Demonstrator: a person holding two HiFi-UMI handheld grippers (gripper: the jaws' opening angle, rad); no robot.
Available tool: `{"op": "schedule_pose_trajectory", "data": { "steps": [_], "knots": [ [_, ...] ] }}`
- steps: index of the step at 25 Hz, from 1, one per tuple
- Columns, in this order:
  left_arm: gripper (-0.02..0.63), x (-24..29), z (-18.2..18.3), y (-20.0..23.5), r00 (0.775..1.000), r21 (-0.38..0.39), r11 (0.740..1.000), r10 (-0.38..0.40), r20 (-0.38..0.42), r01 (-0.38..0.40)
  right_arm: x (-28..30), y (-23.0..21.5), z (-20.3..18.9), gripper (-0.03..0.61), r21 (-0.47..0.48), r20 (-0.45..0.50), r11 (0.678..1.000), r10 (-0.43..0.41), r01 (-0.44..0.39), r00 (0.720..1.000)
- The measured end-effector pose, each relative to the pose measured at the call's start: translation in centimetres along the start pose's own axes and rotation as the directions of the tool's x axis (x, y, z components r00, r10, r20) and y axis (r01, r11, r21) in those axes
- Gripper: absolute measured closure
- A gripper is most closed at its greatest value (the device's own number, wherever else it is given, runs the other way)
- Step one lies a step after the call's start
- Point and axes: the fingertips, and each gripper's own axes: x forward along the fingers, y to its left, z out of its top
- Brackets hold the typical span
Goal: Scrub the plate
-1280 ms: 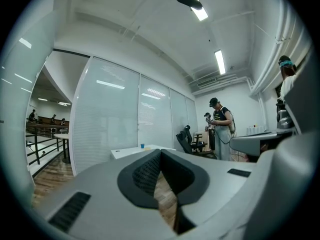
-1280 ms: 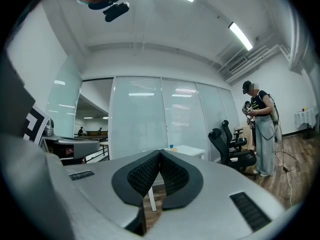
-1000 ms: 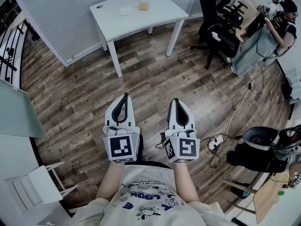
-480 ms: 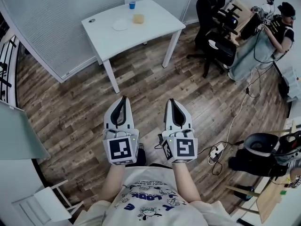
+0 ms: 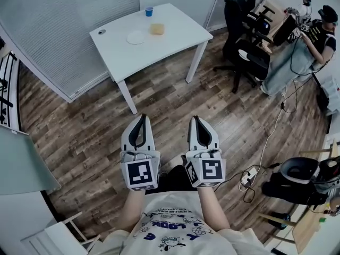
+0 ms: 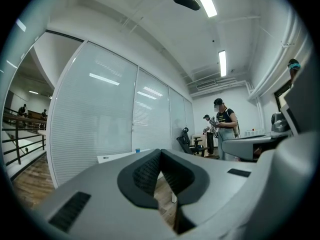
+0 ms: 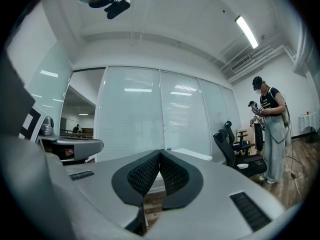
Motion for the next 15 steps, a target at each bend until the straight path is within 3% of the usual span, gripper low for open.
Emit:
{"op": "schedule_pose_trajectory", "data": {
  "steps": [15],
  "knots": [
    [0.588,8.3,-0.8,1.8,0.998,-0.006,0.998,0.055,-0.03,-0.055,8.7,-3.8,-1.0,0.56,0.024,-0.023,1.0,0.02,-0.02,1.0]
  ]
}}
